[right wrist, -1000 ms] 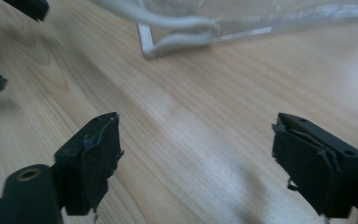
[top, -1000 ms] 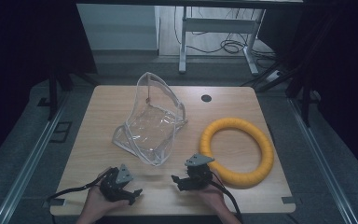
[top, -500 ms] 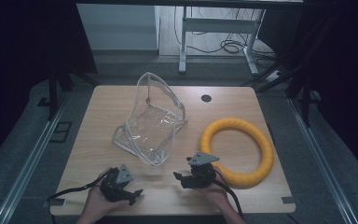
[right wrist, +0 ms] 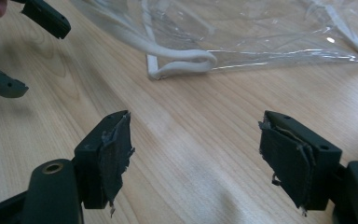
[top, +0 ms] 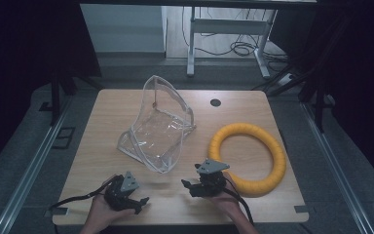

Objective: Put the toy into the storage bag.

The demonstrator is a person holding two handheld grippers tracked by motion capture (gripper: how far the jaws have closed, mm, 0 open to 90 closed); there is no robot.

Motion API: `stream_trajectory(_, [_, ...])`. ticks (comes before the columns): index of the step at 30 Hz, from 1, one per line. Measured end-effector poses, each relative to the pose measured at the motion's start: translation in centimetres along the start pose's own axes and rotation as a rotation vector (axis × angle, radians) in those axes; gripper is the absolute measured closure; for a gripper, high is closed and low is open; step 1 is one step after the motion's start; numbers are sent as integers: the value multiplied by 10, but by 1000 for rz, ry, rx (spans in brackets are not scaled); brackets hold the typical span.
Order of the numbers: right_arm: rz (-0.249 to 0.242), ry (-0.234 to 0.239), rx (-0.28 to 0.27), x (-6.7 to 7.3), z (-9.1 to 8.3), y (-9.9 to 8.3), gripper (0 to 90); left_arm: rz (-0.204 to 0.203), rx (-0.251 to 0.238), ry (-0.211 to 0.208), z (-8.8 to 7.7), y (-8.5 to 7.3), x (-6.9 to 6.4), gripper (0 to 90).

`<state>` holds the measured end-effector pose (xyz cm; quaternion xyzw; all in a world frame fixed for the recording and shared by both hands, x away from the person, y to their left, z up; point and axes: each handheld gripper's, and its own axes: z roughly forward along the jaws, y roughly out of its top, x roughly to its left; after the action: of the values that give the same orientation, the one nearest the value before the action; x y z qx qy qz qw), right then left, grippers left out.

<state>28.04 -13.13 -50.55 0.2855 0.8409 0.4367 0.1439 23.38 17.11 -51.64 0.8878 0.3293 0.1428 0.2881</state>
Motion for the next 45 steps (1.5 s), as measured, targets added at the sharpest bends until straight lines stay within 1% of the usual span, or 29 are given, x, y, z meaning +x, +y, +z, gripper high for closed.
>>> stream_trajectory(5, [10,4,-11,-5,-5,0,272,1,3,0,0,0,0,165])
stream_trajectory(9, [0,13,-12,-8,-10,1,274,-3,-2,1,0,0,0,164])
stream_trajectory(11, [-8,22,-3,-9,-12,1,263,0,1,0,0,0,0,165])
stream_trajectory(12, [-21,20,9,-9,-14,2,257,-1,2,0,0,0,0,165])
stream_trajectory(15, [-29,25,20,-11,-16,3,257,-6,0,-1,-1,0,0,164])
stream_trajectory(17, [-34,24,23,-12,-19,5,258,-6,-1,1,-1,0,0,164])
stream_trajectory(18, [-31,22,15,-14,-23,8,256,-5,-3,2,-2,0,1,164])
stream_trajectory(21, [-19,27,12,-17,-26,11,260,-5,-5,3,-3,0,1,164])
stream_trajectory(22, [-31,26,16,-18,-30,14,279,-5,-5,5,-3,0,1,164])
stream_trajectory(23, [-35,25,17,-19,-32,15,279,-5,-5,5,-3,0,1,164])
stream_trajectory(26, [-35,27,14,-21,-35,18,280,-7,-4,4,-3,0,1,164])
stream_trajectory(27, [-46,29,22,-23,-39,21,288,-5,-4,5,-3,0,1,164])
stream_trajectory(28, [-59,20,28,-25,-40,22,290,-5,-4,5,-3,0,1,164])
stream_trajectory(29, [-59,20,28,-25,-40,22,290,-5,-4,5,-3,0,1,164])
stream_trajectory(30, [-70,14,43,-28,-43,23,290,-3,-6,6,-3,0,1,164])
stream_trajectory(31, [-70,14,43,-28,-43,23,290,-3,-6,6,-3,0,1,164])
stream_trajectory(35, [-59,17,60,-39,-48,29,297,-4,-7,5,-3,0,1,164])
stream_trajectory(37, [-61,16,67,-41,-48,30,297,-7,-7,5,-3,0,1,164])
stream_trajectory(38, [-68,18,87,-43,-49,32,296,-6,-6,4,-3,0,1,163])
stream_trajectory(39, [-68,18,87,-43,-49,32,296,-6,-6,4,-3,0,1,163])
stream_trajectory(41, [-78,32,108,-45,-49,33,292,-8,-6,3,-3,0,1,164])
stream_trajectory(42, [-91,33,125,-45,-50,35,292,-3,-4,3,-3,1,1,164])
stream_trajectory(43, [-91,33,125,-45,-50,35,292,-3,-4,3,-3,1,1,164])
stream_trajectory(45, [-102,36,142,-46,-50,35,292,-3,-4,1,-3,1,1,164])
